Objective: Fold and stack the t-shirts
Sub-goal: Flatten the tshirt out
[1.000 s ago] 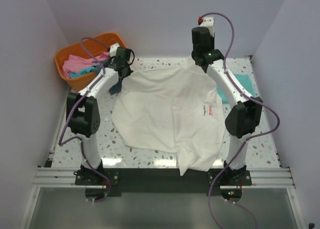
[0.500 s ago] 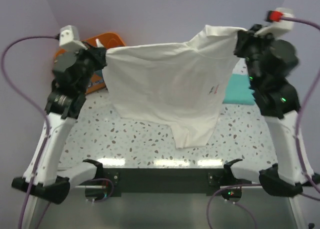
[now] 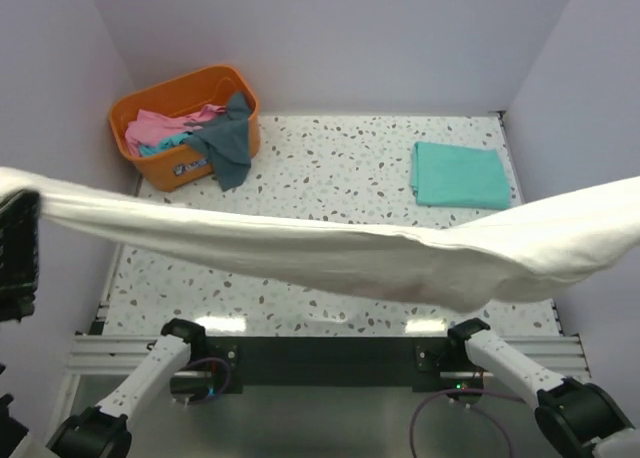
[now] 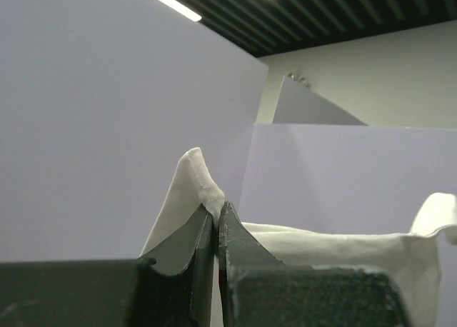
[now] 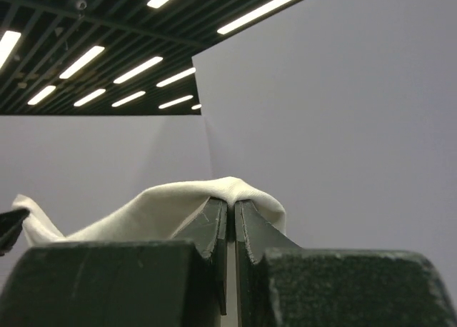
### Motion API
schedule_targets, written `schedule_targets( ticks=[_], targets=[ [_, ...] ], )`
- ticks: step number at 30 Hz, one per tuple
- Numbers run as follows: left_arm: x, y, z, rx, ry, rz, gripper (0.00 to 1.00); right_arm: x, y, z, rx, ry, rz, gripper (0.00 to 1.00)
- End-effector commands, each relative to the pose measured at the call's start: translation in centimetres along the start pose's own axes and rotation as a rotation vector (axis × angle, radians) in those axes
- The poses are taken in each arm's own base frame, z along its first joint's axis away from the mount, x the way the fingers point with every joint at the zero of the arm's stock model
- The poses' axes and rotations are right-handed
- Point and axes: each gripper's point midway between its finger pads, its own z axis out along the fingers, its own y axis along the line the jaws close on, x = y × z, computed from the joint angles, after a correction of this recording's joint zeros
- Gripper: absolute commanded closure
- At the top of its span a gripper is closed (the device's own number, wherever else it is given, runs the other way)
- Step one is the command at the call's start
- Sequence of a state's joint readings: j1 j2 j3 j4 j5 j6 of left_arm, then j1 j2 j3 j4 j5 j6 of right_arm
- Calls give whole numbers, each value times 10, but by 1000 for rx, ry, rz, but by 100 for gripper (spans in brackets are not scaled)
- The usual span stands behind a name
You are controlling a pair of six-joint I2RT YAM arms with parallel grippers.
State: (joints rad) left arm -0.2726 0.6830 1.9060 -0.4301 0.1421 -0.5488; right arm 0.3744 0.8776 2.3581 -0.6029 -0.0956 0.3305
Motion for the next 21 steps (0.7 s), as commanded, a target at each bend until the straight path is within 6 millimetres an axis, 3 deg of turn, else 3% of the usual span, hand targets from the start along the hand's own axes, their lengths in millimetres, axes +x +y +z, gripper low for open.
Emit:
schedule_targets(
  ticks=[1, 5, 9, 10, 12, 13, 14, 15, 17, 18, 19, 20, 21],
  targets=[
    [-8, -20, -8, 39, 37, 2, 100, -13, 24, -24, -90, 3, 83, 100],
    [-13, -22, -4, 20, 27, 28, 100, -26, 17, -28, -41, -49, 71, 100],
    [23, 13, 19, -70, 96, 3, 100, 8, -18, -2, 96, 24, 24, 100],
    [54, 39, 28, -135, 154, -10, 100, 34, -39, 13, 166, 75, 8, 100],
    [84, 73, 38, -228, 182, -20, 100, 67, -72, 27, 289, 130, -44, 100],
    [119, 111, 40, -341, 231, -18, 100, 104, -104, 39, 404, 193, -81, 100],
    [135, 128, 43, -380, 241, -16, 100, 123, -122, 43, 467, 221, -110, 100],
    [180, 165, 41, -477, 319, -13, 100, 164, -145, 44, 533, 307, -156, 100],
    [217, 203, 41, -575, 351, 1, 100, 212, -183, 53, 654, 363, -219, 100],
    [238, 220, 38, -615, 377, 5, 100, 237, -197, 53, 688, 401, -241, 100],
    [287, 258, 22, -717, 457, 25, 100, 276, -211, 51, 704, 455, -264, 100],
    [305, 274, 22, -742, 452, 32, 100, 310, -226, 51, 729, 507, -288, 100],
    [354, 306, 2, -820, 544, 46, 100, 333, -235, 48, 742, 538, -303, 100]
  ],
)
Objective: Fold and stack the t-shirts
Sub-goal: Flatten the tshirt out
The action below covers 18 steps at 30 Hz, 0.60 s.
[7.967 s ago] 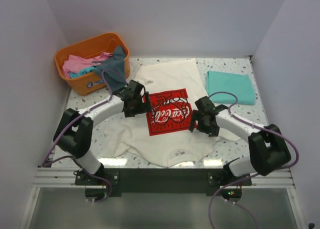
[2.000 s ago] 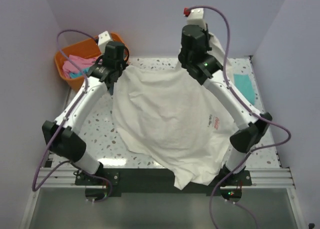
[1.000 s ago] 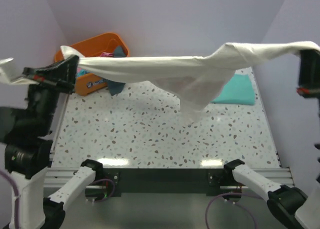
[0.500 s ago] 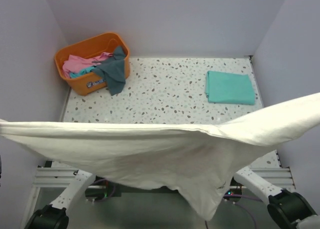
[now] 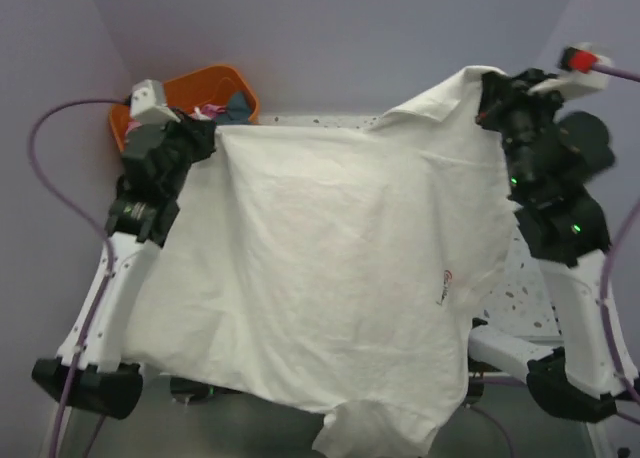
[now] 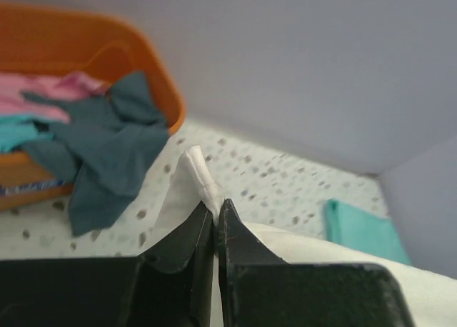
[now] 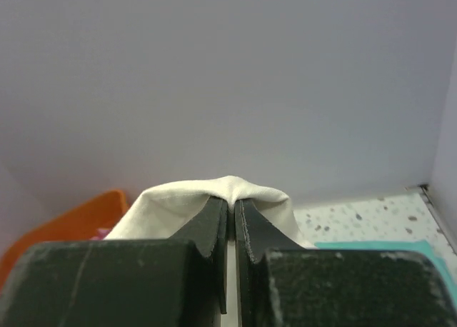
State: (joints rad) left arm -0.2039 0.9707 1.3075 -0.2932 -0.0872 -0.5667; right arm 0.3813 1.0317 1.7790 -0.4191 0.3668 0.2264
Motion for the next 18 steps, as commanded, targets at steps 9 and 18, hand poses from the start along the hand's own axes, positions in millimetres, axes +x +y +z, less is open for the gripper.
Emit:
schedule_targets(
  ticks=[9, 18],
  targets=[
    [235, 166, 162, -415, 303, 117, 100, 323, -81, 147, 316, 410, -325, 100],
    [301, 201, 217, -481, 436, 176, 100, 421, -106, 191, 327, 561, -377, 100]
  ],
)
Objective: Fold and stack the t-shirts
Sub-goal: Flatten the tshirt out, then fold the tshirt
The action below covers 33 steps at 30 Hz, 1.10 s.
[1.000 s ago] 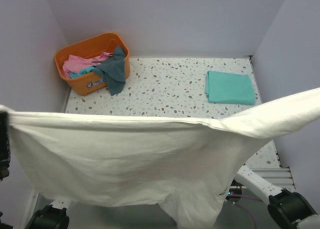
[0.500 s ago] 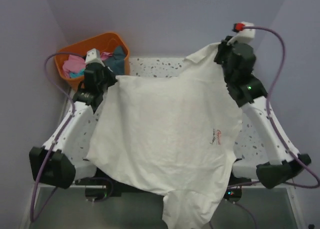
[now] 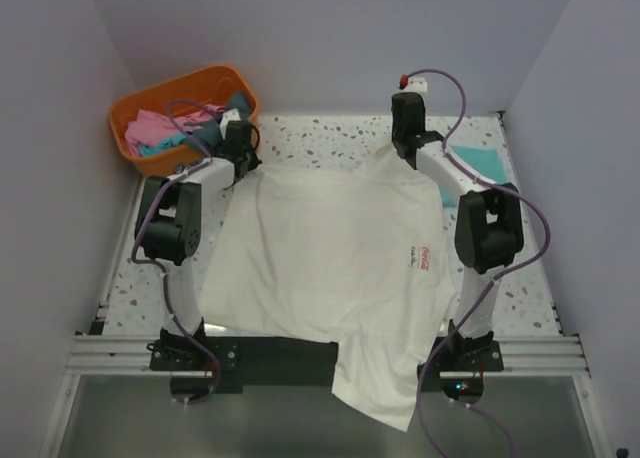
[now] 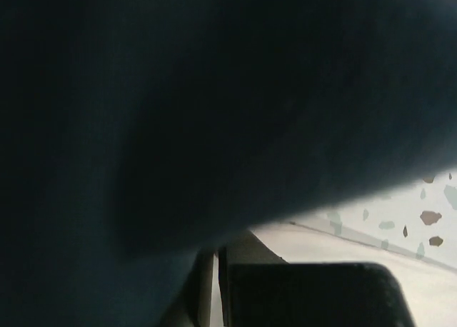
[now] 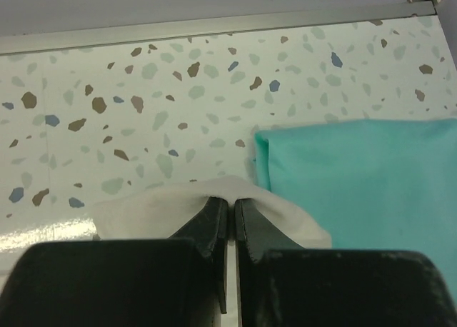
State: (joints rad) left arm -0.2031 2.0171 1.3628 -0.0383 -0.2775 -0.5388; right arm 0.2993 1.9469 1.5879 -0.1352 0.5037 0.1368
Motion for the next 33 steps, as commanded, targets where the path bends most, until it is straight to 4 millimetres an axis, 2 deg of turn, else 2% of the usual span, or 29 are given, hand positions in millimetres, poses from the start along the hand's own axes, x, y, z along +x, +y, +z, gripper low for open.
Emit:
schedule_targets(
  ticks=[1, 4, 5, 6, 7, 8, 9, 11, 12, 14, 15, 18, 20, 21, 23, 24, 25, 26, 28, 29, 30, 32, 33],
  targets=[
    [-38, -15, 10, 22, -103, -5, 100, -47, 4, 5, -12, -119, 61, 100],
    [-36, -16, 13, 20, -91, -6, 100, -35, 4, 7, -18, -74, 46, 100],
    [-34, -15, 13, 19, -86, -4, 100, -40, 4, -1, -36, -81, 52, 100],
    [-32, -12, 8, 17, -84, -8, 100, -27, 3, -4, -40, -54, 50, 100],
    [-31, -10, 4, 17, -84, -11, 100, -25, 0, -10, -49, -49, 58, 100],
    [-29, -8, 1, 16, -83, -11, 100, -34, -1, -25, -80, -67, 74, 100],
    [-23, -3, -7, 13, -73, -15, 100, -18, -4, -31, -84, -37, 78, 100],
    [-19, 2, -17, 16, -73, -19, 100, -7, -6, -46, -111, -10, 86, 100],
    [-11, 8, -28, 12, -64, -25, 100, -2, -10, -62, -140, 2, 104, 100],
    [-7, 14, -39, 17, -63, -27, 100, 18, -13, -81, -160, 62, 109, 100],
    [-1, 20, -50, 13, -59, -31, 100, 33, -20, -96, -165, 108, 115, 100],
    [11, 33, -72, 6, -48, -47, 100, 59, -30, -132, -166, 159, 138, 100],
    [19, 39, -83, 7, -37, -57, 100, 84, -36, -151, -144, 217, 121, 100],
    [25, 45, -92, 3, -33, -60, 100, 108, -40, -159, -132, 265, 135, 100],
    [35, 52, -100, 3, -21, -64, 100, 127, -42, -185, -155, 306, 145, 100],
    [44, 58, -107, 3, -11, -65, 100, 150, -43, -193, -151, 354, 157, 100],
    [50, 59, -111, 10, 1, -69, 100, 156, -44, -209, -168, 357, 151, 100],
    [60, 65, -117, 9, 15, -76, 100, 176, -48, -216, -149, 397, 167, 100],
    [71, 68, -122, 18, 35, -80, 100, 191, -52, -238, -170, 426, 183, 100],
    [86, 78, -128, -5, 69, -79, 100, 199, -53, -246, -179, 445, 198, 100],
    [90, 80, -131, -2, 77, -87, 100, 219, -57, -255, -172, 495, 213, 100],
    [98, 84, -135, -3, 85, -95, 100, 229, -60, -268, -200, 505, 268, 100],
    [102, 88, -139, -6, 87, -97, 100, 245, -58, -275, -218, 554, 298, 100]
  ],
)
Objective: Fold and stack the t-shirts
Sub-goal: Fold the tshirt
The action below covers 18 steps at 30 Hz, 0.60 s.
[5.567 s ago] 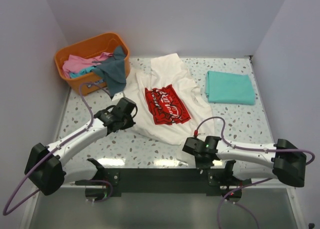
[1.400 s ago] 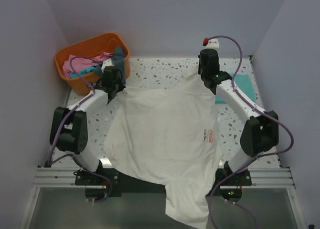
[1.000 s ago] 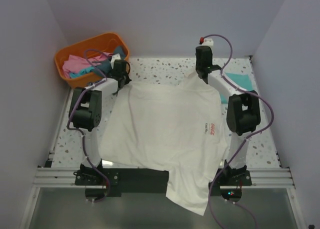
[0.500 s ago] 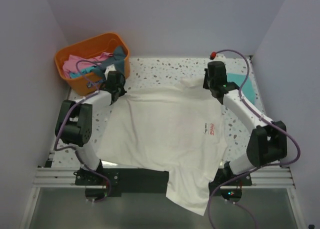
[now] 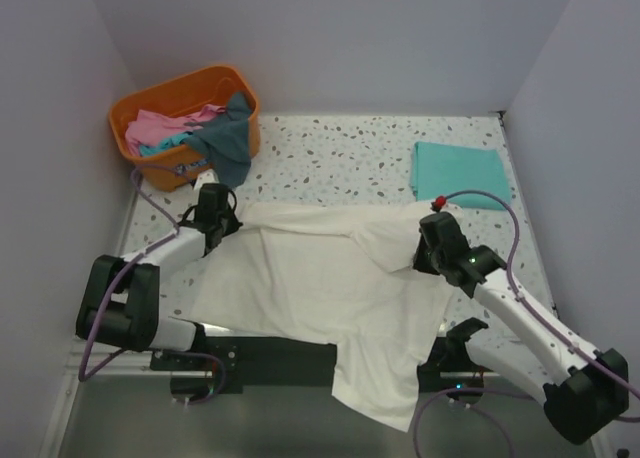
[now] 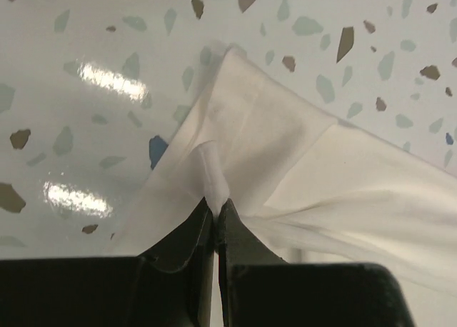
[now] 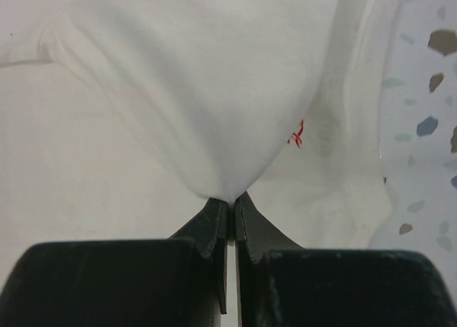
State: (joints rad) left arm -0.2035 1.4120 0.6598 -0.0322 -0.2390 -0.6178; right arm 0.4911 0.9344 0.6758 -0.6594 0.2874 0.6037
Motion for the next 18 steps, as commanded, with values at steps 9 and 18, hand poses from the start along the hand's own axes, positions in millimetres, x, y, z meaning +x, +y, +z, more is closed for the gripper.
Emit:
schedule_targets(
  ticks=[9, 18],
  targets=[
    [6, 28, -3, -147, -2, -61, 100, 69, -20, -16, -2, 167, 175, 100],
    [-80, -28, 3, -94, -70, -33, 100, -22, -19, -48, 93, -53, 130, 100]
  ],
)
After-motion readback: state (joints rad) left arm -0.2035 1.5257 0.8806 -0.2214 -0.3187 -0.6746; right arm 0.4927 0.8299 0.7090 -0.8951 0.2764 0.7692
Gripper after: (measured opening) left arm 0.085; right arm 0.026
